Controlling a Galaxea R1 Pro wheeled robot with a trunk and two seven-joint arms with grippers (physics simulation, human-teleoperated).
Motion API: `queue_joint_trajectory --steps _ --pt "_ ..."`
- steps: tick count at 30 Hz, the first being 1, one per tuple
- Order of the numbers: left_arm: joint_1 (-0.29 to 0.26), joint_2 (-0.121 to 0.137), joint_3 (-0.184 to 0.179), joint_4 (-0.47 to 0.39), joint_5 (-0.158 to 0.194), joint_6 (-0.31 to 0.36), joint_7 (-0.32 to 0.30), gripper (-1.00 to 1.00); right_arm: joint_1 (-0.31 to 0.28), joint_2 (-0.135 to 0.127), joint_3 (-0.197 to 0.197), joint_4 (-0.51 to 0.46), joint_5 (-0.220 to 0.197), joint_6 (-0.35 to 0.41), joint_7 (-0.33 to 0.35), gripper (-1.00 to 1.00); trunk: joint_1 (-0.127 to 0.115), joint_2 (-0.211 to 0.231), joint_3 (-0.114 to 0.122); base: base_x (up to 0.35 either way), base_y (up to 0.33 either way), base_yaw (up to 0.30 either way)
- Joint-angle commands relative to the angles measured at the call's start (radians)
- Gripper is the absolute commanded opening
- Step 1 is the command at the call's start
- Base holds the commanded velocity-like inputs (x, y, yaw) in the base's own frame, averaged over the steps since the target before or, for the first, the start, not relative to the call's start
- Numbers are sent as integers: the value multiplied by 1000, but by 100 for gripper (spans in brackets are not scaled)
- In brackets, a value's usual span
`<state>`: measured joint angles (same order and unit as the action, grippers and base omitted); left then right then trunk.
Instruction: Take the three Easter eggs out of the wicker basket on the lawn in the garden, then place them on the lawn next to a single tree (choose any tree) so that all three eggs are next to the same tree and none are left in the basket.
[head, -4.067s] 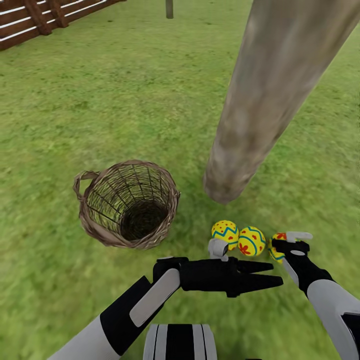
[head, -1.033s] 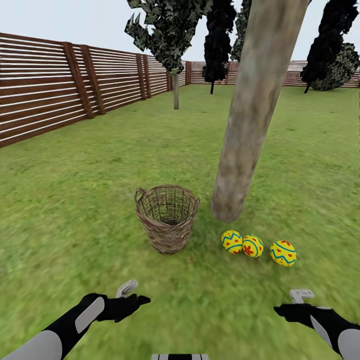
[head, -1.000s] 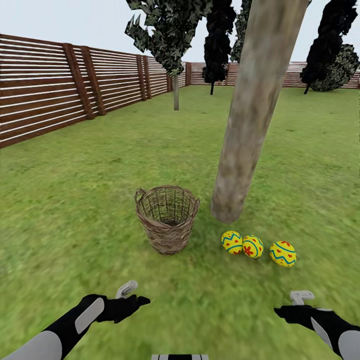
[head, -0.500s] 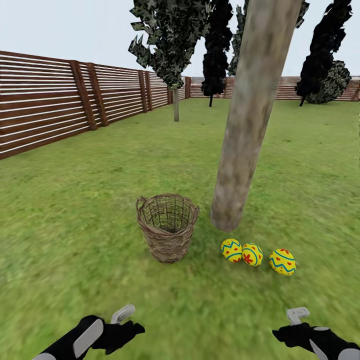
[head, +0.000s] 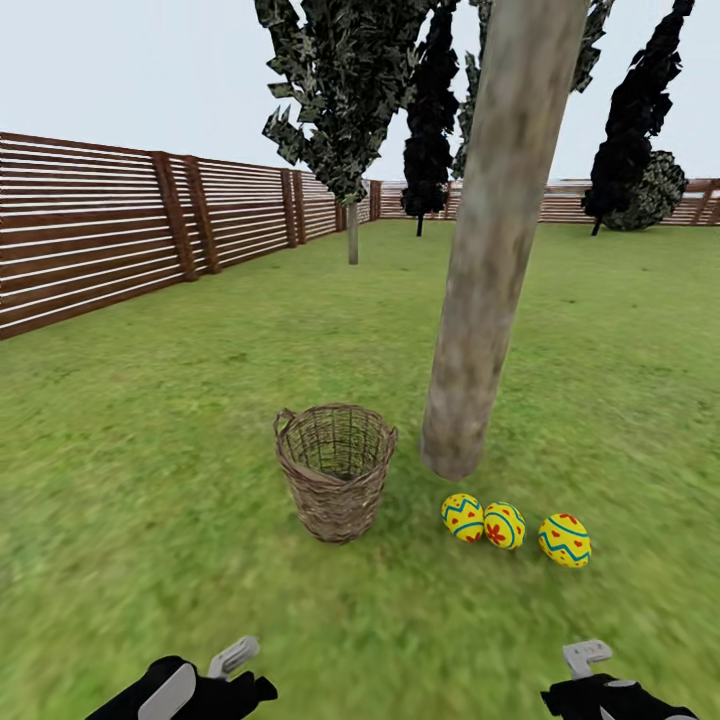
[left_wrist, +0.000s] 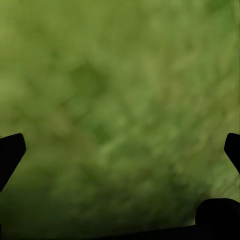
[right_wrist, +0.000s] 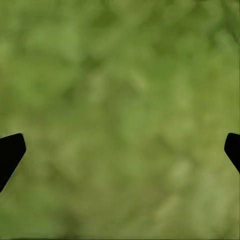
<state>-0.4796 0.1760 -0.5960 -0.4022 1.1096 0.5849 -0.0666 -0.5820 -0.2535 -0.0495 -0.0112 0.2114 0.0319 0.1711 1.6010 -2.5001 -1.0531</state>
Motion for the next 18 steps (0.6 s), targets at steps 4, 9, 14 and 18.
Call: queue_joint_trajectory --steps 4,9,14,18 --pt "-1 0 -4 16 -2 1 -4 100 0 -6 -7 -2 3 4 147 100 -10 16 13 0 0 0" --pt "5 -3 -6 41 -3 -1 -3 100 1 -10 -9 0 -4 13 385 100 -29 51 29 0 0 0" --pt "24 -13 -7 51 -5 -5 67 100 25 -5 -8 14 1 13 419 100 -48 86 44 0 0 0" --pt "40 -46 -13 52 -5 -13 154 100 47 -3 -6 18 8 11 422 100 -63 114 57 0 0 0"
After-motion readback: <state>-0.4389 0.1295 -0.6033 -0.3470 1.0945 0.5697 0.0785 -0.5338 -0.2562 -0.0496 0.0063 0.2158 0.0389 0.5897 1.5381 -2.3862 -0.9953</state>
